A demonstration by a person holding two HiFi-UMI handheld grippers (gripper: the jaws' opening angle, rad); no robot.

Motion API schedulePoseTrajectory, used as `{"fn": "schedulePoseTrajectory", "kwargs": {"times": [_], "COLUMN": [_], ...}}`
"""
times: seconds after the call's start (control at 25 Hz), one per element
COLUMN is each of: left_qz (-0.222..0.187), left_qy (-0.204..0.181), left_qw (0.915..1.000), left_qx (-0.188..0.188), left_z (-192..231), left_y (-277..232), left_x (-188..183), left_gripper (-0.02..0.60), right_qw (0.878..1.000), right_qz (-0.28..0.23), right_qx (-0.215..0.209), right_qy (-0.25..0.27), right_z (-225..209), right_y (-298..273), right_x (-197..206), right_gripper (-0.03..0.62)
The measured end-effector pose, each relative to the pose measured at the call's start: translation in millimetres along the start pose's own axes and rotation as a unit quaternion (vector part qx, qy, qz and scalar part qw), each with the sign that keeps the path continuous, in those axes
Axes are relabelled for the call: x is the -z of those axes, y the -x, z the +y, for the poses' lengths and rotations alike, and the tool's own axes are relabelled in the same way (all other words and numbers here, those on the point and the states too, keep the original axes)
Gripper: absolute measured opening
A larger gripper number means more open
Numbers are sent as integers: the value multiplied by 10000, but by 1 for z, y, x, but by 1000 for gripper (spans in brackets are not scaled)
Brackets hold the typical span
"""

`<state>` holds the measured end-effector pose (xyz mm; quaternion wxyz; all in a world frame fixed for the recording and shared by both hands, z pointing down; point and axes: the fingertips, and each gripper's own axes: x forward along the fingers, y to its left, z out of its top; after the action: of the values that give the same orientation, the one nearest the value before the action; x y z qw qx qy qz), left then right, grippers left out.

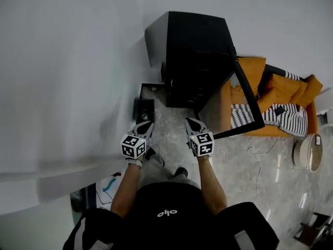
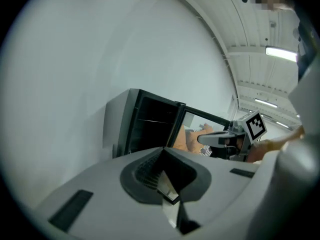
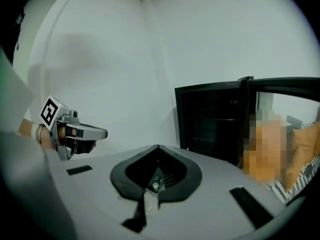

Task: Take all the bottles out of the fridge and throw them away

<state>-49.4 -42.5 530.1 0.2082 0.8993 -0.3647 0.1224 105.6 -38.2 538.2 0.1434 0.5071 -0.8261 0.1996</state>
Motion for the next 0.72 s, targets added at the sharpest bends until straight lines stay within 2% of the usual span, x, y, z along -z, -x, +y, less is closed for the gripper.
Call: {"fn": "schedulePoseTrajectory", "kwargs": {"times": [0.24, 0.52, 0.72], "left_qz": [-294, -642, -731], "left_qy": [-172, -210, -360], "left_qw": [9990, 9977, 9967], "left_qx": [-289, -87, 15], "left_z": [-85, -162, -195], "left_y": [19, 30, 30], "left_x": [-3, -16, -21], "left_gripper": [5, 5, 5], "right_qw": [9992, 9981, 9977], "right_qz": [-397, -612, -669], "right_qx": [84, 63, 24], "right_qy": [-35, -1, 30], "right_z": [-16, -20, -18], "right_y": [95, 166, 192], "right_x": [-2, -2, 6], "right_gripper": [9, 9, 9]}}
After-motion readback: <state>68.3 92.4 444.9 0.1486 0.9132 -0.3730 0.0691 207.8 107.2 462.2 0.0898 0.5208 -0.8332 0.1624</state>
